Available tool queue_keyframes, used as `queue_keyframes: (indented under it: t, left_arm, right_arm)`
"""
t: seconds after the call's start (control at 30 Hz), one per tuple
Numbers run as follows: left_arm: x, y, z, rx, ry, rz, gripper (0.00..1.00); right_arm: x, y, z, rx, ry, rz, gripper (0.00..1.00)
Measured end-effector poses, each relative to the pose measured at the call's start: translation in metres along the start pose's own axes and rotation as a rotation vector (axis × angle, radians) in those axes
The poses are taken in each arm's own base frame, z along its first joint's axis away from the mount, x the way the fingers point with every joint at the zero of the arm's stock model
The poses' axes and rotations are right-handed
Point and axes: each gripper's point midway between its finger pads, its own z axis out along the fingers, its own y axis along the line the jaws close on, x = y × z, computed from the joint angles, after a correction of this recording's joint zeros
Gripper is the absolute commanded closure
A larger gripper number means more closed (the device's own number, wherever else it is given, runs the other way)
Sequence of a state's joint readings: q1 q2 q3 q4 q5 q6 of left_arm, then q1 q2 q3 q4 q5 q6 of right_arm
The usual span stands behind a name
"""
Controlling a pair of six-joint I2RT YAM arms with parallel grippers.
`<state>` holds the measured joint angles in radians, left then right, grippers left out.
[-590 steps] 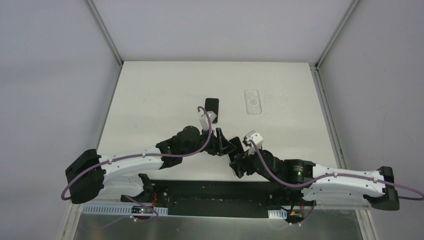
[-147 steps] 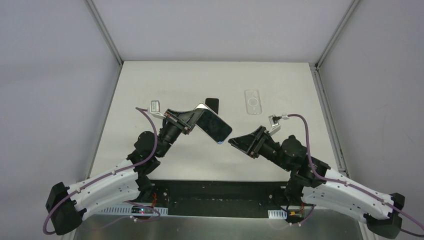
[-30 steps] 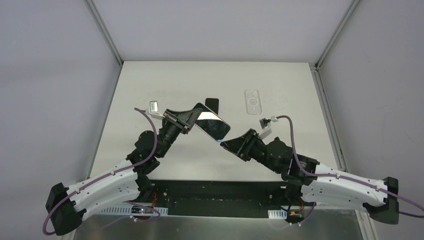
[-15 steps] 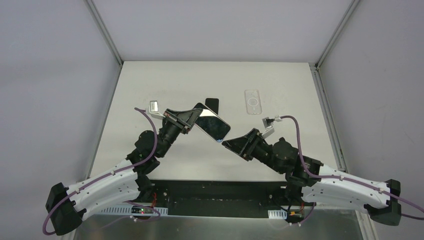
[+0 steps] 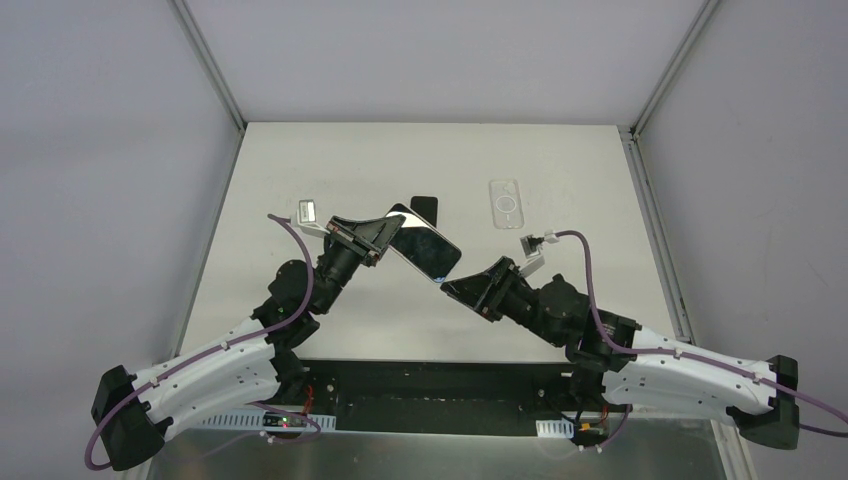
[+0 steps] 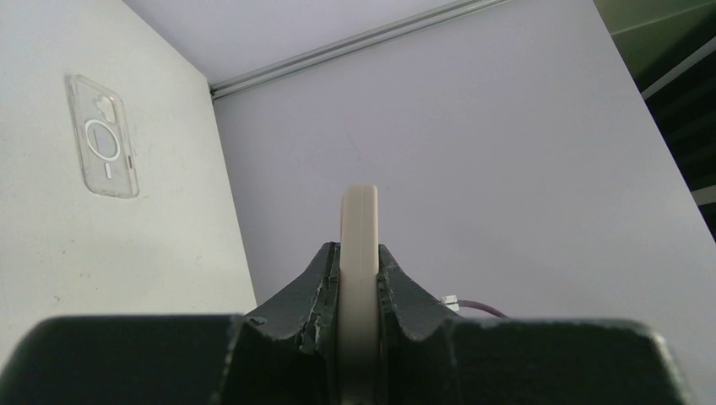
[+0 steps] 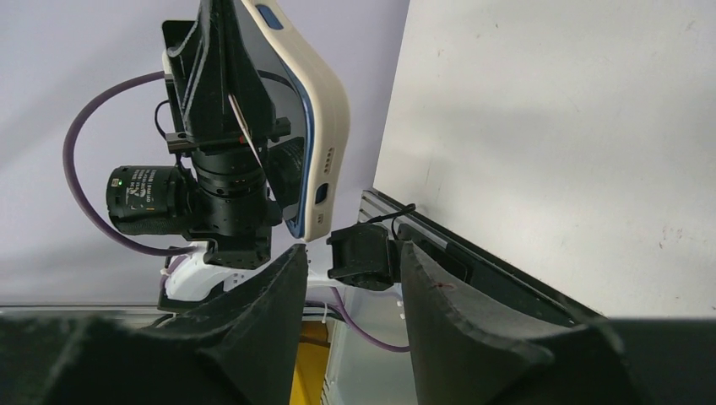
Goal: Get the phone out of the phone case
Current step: Remove the phone case from the phone.
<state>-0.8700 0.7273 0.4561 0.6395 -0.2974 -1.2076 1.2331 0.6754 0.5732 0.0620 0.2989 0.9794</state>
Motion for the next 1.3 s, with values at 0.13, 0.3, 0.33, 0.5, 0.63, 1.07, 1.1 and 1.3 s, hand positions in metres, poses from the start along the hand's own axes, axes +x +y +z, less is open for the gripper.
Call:
queue_keyframes:
  t: [0.13, 0.3, 0.33, 0.5, 0.63, 1.07, 1.1, 1.3]
  left_arm:
    - [0.0002, -0.0001, -0.0001, 0.000, 0.000, 0.000, 1.00]
    - [0.0001, -0.0002, -0.0001, 0.000, 0.000, 0.000, 1.00]
    - [0.0001, -0.0002, -0.0001, 0.000, 0.000, 0.000, 1.00]
    - [0.0003, -0.0002, -0.0002, 0.001, 0.001, -0.001, 1.00]
    - [0.0004, -0.0003, -0.0002, 0.001, 0.001, -0.001, 1.00]
    - [0.0004, -0.0005, -0.0003, 0.001, 0.001, -0.001, 1.00]
    - [0.0004, -0.0007, -0.0004, 0.002, 0.002, -0.001, 1.00]
    - [0.0020, -0.0009, -0.0009, 0.003, 0.007, 0.002, 1.00]
  right_arm:
    - [-0.0009, 0.0035, -0.0001, -0.013, -0.003, 0.004, 0.48]
    - [0.0013, 0.0053, -0.0008, -0.022, 0.010, 0.004, 0.49]
    - [0.0013, 0.0054, -0.0009, -0.022, 0.010, 0.005, 0.50]
    - [0.0000, 0.0068, -0.0019, -0.027, 0.006, 0.008, 0.55]
    - [-0.0013, 0.0082, -0.0014, -0.030, -0.001, 0.018, 0.56]
    - [-0.0020, 0.0078, 0.0024, -0.030, -0.013, 0.042, 0.58]
    - [-0.0018, 0.0072, 0.0025, -0.030, -0.013, 0.044, 0.59]
    - [-0.0023, 0.0079, 0.0021, -0.036, -0.016, 0.051, 0.61]
